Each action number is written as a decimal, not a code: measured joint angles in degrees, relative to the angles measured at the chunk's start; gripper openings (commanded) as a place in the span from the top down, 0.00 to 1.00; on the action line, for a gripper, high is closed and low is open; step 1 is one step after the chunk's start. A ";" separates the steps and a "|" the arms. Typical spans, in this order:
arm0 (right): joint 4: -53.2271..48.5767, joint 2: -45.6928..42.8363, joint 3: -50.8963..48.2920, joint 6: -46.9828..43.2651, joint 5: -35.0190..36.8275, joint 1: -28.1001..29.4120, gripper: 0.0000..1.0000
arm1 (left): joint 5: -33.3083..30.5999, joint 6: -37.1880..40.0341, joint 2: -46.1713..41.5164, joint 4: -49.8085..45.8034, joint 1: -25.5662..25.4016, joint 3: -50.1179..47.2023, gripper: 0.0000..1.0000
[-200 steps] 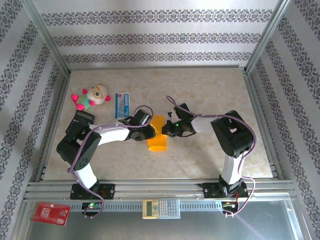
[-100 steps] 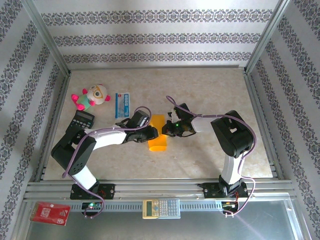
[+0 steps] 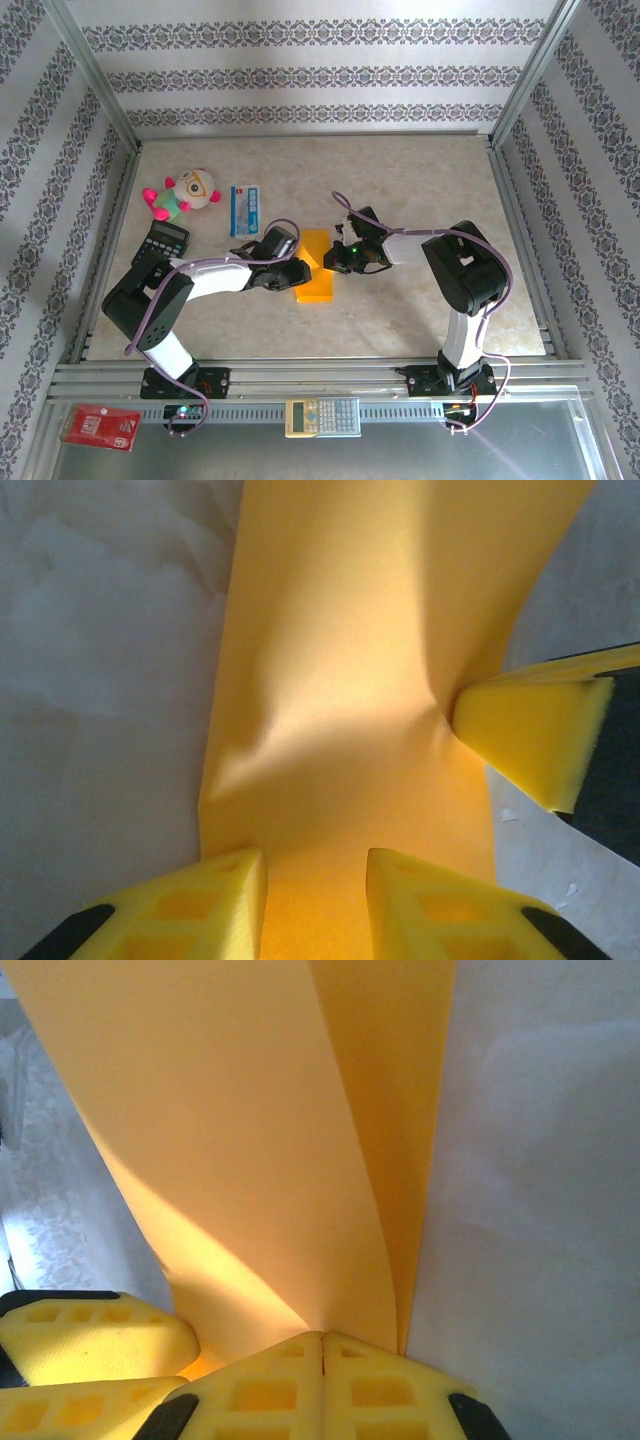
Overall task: Fold a paper plane with a square sheet of paper (pick it up from the middle)
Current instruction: First fold the square sheet of paper in half at the center of the table.
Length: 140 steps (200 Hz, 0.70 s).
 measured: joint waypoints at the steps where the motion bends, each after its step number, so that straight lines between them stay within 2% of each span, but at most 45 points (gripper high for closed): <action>1: 0.00 0.00 0.00 0.00 0.00 0.00 1.00 | 0.07 0.00 -0.13 0.07 0.00 -0.07 0.66; 34: 0.00 -0.02 0.00 -0.31 0.00 0.00 1.00 | 1.62 -0.24 -3.23 1.57 -0.52 -1.92 0.66; 75: -0.11 -0.04 -0.02 -0.35 0.17 0.00 1.00 | 4.17 -1.77 -2.54 5.25 -1.53 -3.52 0.66; 140: -0.15 -0.07 0.00 -0.37 0.20 0.00 1.00 | 2.69 -1.88 -2.40 4.81 -1.55 -5.20 0.63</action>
